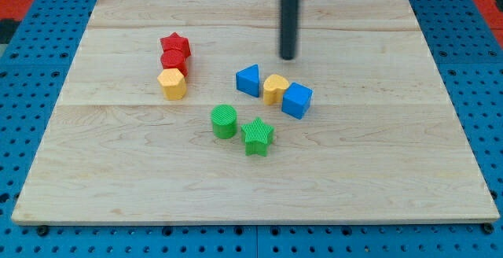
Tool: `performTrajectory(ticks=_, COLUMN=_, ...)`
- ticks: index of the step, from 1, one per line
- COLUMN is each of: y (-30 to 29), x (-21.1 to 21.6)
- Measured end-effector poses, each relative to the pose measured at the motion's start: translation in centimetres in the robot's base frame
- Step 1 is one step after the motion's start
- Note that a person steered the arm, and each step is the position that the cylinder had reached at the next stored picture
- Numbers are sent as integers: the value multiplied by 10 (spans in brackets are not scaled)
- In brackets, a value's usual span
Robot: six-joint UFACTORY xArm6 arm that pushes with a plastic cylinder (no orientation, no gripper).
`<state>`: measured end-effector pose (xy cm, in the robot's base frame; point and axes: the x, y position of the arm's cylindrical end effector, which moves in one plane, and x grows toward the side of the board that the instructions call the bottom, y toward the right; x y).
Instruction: Push the yellow heart to the bottom left side of the yellow hexagon
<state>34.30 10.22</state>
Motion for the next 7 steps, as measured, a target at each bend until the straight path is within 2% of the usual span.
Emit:
performTrajectory(ticks=1, y=89, x=30)
performTrajectory(ticks=2, y=51, x=68)
performTrajectory(ticks=3, y=27, x=65)
performTrajectory(ticks=5, y=-94, x=84)
performTrajectory(ticks=6, y=-123, x=84)
performTrajectory(ticks=7, y=-142, x=107)
